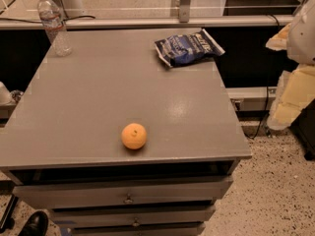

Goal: Move orange near blue chip bag

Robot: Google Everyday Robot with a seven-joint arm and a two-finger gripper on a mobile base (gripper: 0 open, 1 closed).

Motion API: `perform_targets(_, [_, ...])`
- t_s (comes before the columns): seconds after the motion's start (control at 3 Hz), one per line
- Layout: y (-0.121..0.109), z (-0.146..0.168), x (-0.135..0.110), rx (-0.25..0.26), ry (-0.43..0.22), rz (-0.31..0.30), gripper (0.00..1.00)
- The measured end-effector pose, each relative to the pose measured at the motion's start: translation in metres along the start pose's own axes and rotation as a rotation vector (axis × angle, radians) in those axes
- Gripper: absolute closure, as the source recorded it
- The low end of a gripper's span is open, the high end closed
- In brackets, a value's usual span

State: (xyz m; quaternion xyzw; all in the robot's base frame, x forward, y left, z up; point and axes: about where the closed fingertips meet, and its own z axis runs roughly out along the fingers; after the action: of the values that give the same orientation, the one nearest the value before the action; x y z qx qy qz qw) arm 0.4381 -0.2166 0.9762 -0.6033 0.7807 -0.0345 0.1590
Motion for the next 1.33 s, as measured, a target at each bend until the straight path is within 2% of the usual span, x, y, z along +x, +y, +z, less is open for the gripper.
perform_targets(0.33, [0.0,0.0,0.0,0.0,0.0,0.0,0.0])
perform_targets(0.67, [-0.004,0.003,-0.003,-0.012,-0.06,0.018,0.0])
perform_targets(1.0, [0.007,0.015,-0.027,-0.044,-0.205,0.07,0.0])
perform_targets(1.33, [0.033,0.029,-0.065,-0.104,-0.338,0.071,0.0])
